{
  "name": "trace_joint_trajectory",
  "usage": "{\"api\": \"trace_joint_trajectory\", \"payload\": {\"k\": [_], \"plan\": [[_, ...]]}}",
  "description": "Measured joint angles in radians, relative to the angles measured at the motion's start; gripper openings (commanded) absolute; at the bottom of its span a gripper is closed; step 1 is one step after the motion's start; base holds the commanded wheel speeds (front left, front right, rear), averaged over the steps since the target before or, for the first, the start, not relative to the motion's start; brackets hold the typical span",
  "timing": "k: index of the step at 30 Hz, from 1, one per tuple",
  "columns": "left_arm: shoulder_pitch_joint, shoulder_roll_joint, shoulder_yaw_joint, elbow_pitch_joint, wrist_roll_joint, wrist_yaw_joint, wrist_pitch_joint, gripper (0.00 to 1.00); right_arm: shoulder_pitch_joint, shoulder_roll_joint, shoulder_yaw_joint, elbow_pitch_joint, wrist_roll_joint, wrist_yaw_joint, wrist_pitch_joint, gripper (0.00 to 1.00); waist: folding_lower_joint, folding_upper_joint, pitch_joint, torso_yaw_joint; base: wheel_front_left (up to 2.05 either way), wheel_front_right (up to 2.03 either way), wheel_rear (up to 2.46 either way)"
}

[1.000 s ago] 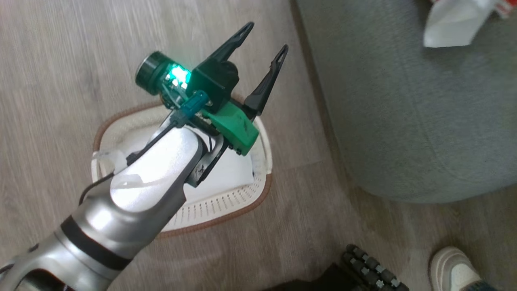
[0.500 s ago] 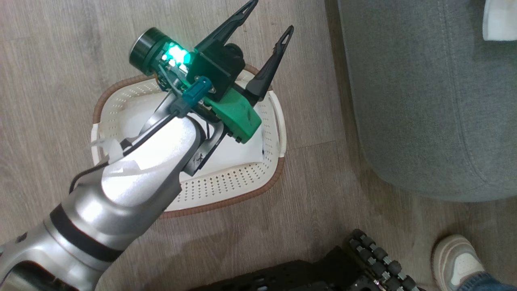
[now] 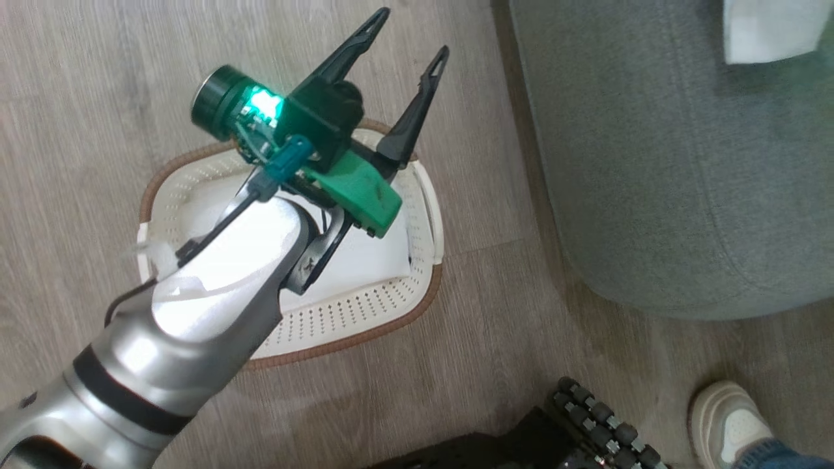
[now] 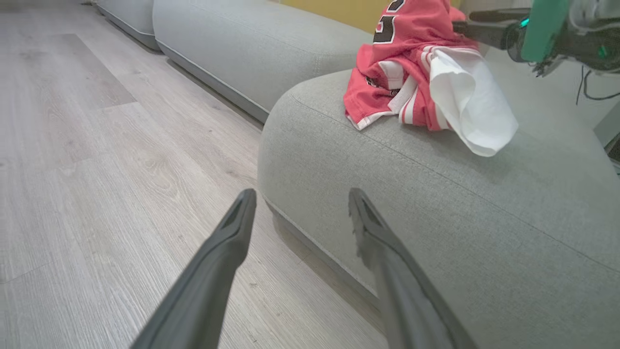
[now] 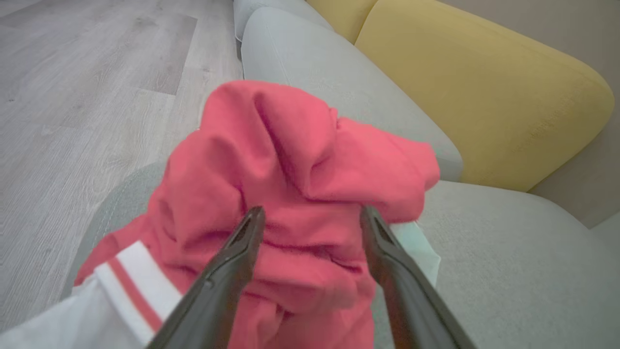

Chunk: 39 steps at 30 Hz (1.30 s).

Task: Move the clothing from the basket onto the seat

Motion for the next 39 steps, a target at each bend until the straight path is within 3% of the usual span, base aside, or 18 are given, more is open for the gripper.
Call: {"api": "trace_joint_trajectory", "payload": {"k": [11,14,22,29,39], "plan": [[0.093,0.002,0.062,0.023,-0.072,0.031,-0.086,1.00,0.130,-0.025,0.142,-0.082,0.147,0.000,0.000,1.00,0.0000,0.0000,-0.124,0.003,0.00,0.00,0.00],[0.163,0.001,0.110,0.037,-0.107,0.062,-0.112,1.00,0.193,-0.050,0.198,-0.119,0.205,0.000,0.000,1.00,0.0000,0.0000,-0.186,0.024,0.00,0.00,0.00],[0.344,-0.005,0.224,0.065,-0.142,0.082,-0.129,1.00,0.339,-0.051,0.234,-0.217,0.299,0.000,0.000,1.00,-0.0001,0.0000,-0.325,0.089,0.00,0.00,0.00],[0.517,-0.026,0.385,0.044,-0.104,0.080,-0.129,1.00,0.525,0.011,0.234,-0.334,0.304,0.000,0.000,1.00,-0.0001,0.0000,-0.451,0.147,0.00,0.00,0.00],[0.712,-0.077,0.548,0.034,-0.041,0.063,-0.129,1.00,0.772,0.150,0.191,-0.492,0.276,0.000,0.000,1.00,-0.0001,0.0001,-0.580,0.195,0.00,0.00,0.00]]}}
